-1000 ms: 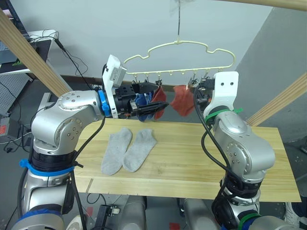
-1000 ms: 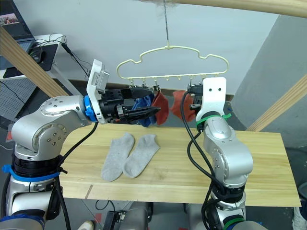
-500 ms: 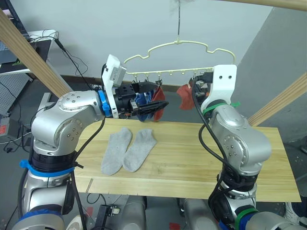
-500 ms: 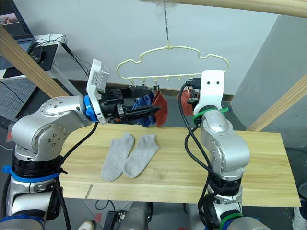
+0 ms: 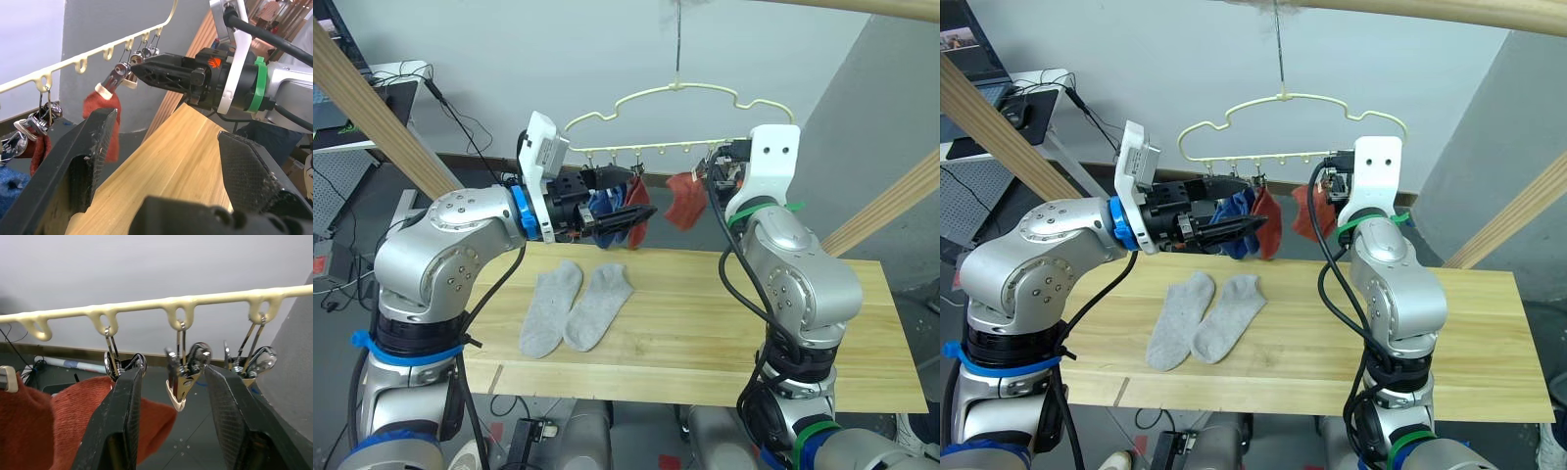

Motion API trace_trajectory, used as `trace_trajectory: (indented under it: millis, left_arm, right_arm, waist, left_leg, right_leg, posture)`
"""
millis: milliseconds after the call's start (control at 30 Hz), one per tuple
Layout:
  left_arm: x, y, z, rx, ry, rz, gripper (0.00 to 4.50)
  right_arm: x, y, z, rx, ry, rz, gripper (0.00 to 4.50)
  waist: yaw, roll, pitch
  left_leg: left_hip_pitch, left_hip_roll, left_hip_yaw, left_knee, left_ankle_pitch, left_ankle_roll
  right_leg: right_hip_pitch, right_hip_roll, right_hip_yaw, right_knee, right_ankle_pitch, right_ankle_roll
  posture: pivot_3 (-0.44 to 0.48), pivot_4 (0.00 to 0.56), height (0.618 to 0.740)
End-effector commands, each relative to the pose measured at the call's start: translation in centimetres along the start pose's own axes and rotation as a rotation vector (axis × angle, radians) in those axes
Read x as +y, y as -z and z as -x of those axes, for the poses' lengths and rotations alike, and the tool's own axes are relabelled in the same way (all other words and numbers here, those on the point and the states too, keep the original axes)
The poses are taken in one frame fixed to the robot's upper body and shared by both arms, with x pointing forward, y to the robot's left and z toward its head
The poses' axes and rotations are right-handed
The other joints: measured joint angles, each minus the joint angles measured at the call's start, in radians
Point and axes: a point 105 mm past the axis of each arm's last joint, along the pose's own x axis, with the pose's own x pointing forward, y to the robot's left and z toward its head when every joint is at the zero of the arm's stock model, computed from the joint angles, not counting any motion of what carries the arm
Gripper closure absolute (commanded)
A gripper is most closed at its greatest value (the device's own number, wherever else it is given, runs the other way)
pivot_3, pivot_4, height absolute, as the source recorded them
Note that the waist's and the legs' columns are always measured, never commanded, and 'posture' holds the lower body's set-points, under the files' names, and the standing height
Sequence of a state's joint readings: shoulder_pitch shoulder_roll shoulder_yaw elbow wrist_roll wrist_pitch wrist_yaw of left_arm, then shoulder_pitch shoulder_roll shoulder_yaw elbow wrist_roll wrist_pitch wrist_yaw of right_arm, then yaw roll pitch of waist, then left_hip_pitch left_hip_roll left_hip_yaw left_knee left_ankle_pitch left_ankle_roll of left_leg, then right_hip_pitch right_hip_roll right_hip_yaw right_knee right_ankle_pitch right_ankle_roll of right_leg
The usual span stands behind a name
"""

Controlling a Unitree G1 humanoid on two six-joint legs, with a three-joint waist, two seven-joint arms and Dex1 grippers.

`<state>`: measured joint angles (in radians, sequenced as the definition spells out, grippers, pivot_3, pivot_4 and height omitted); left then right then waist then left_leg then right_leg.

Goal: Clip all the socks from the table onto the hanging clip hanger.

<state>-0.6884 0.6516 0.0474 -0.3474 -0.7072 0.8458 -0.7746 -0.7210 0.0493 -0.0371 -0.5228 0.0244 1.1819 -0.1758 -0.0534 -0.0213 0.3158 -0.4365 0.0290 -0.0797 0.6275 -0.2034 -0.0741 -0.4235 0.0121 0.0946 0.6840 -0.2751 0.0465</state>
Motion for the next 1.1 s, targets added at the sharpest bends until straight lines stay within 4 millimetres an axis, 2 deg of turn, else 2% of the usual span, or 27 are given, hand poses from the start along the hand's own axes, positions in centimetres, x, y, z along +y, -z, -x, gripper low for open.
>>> trace_trajectory:
  millis: [33,233,733,1100]
  left_arm:
    - [-0.4,-1.3,0.5,-0.035,0.001,-0.038,0.7]
    - [-0.5,-1.0,0.5,-0.034,0.002,-0.034,0.7]
    - [-0.5,-1.0,0.8,-0.027,-0.027,-0.031,0.7]
    - [-0.6,-0.7,0.9,-0.019,-0.039,-0.019,0.7]
  right_arm:
    - [-0.3,-1.2,0.1,-0.06,0.014,-0.002,2.43]
    - [-0.5,-1.1,0.1,-0.054,0.018,-0.001,2.43]
    - [-0.6,-1.6,-1.5,-0.083,0.022,-0.002,2.43]
    - [-0.2,-2.3,-2.4,-0.102,0.012,-0.015,2.43]
  waist:
    - [0.0,0.0,0.0]
    - [0.0,0.0,0.0]
    - [0.006,0.0,0.0]
    - [0.012,0.0,0.0]
  left_leg:
    - [0.0,0.0,0.0,0.0,0.0,0.0]
    - [0.0,0.0,0.0,0.0,0.0,0.0]
    - [0.0,0.0,0.0,0.0,0.0,0.0]
    - [0.0,0.0,0.0,0.0,0.0,0.0]
  right_leg:
    - [0.0,0.0,0.0,0.0,0.0,0.0]
    - [0.0,0.0,0.0,0.0,0.0,0.0]
    - [0.0,0.0,0.0,0.0,0.0,0.0]
    - [0.0,0.0,0.0,0.0,0.0,0.0]
  posture:
    - [0.035,0.295,0.74]
    - [0.033,0.298,0.74]
    - [0.068,0.289,0.74]
    - [0.075,0.307,0.74]
